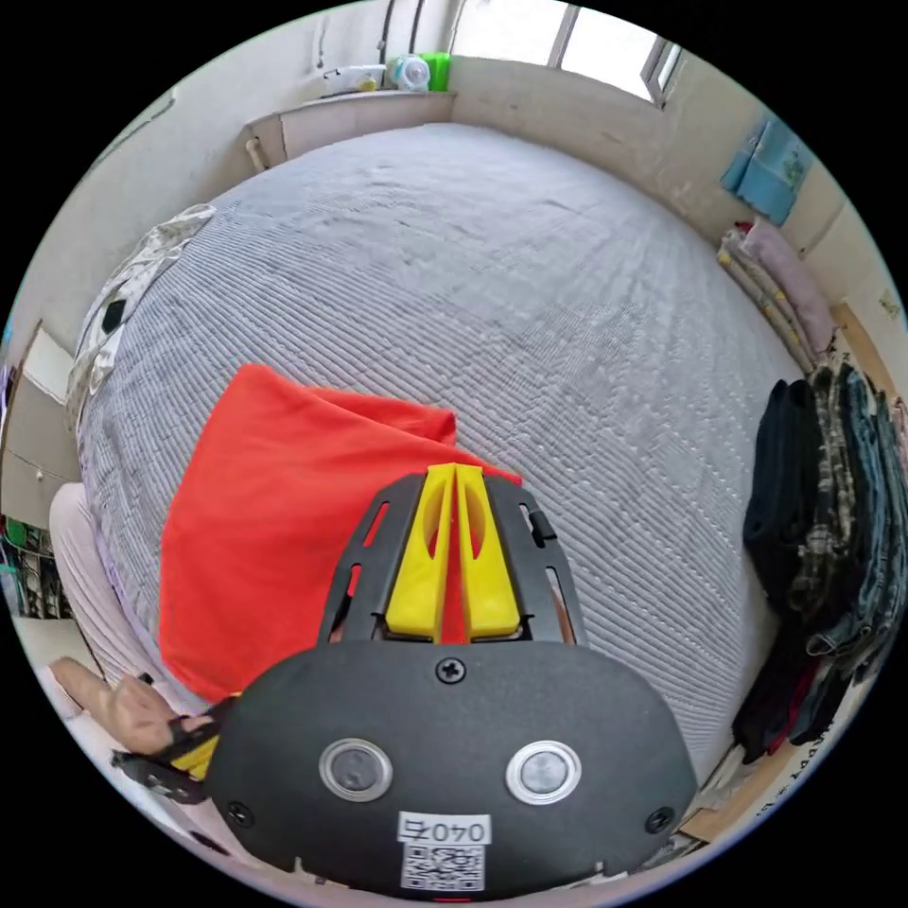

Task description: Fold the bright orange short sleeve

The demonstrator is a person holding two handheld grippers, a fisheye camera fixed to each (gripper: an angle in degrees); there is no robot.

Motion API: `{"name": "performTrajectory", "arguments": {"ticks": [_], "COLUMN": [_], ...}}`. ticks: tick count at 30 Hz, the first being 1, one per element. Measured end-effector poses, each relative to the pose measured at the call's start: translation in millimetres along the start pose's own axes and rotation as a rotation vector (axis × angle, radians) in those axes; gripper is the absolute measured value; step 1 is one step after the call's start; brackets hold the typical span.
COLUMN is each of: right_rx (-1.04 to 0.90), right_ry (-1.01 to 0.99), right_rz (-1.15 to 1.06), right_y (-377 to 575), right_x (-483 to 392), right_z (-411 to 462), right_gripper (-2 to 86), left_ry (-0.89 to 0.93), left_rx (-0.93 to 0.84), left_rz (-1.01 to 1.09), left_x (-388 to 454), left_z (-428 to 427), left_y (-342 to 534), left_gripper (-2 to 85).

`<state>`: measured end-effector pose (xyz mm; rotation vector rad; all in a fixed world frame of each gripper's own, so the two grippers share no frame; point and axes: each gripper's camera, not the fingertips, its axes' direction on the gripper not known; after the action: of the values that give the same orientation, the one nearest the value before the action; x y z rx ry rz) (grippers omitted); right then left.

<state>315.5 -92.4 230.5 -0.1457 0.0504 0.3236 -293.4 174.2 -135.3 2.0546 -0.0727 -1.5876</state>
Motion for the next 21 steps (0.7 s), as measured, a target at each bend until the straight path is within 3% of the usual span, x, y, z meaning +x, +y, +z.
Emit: {"name": "performTrajectory", "arguments": {"ticks": [4, 6, 8, 10, 14, 21], "right_rx": [-0.14, -0.125, 0.034, 0.027, -0.059, -0.259], "right_ry": [-0.053, -0.015, -0.003, -0.087, -0.268, -0.18], "right_rz": [0.002, -0.016, -0.079, -0.149, -0.244, -0.206], "right_y": [-20, -25, -21, -27, -47, -65], "right_x": [-2, -7, -23, -42, -87, -118], "right_z": [44, 27, -16, -30, -23, 53], "right_gripper": [-0.9, -1.0, -1.0, -1.0, -1.0, -1.0], "left_ry": [-0.077, 0.004, 0.044, 0.061, 0.24, 0.557], "left_rx": [-0.005, 0.119, 0.144, 0.123, 0.044, -0.005], "left_rz": [0.054, -0.112, -0.277, -0.442, -0.72, -0.793], "left_x": [13, -17, -47, -78, -134, -154], "left_z": [2, -31, -44, -43, -13, 39], "left_y": [10, 35, 59, 82, 118, 122], "left_gripper": [-0.8, -0.7, -0.5, 0.2, 0.7, -0.8]}}
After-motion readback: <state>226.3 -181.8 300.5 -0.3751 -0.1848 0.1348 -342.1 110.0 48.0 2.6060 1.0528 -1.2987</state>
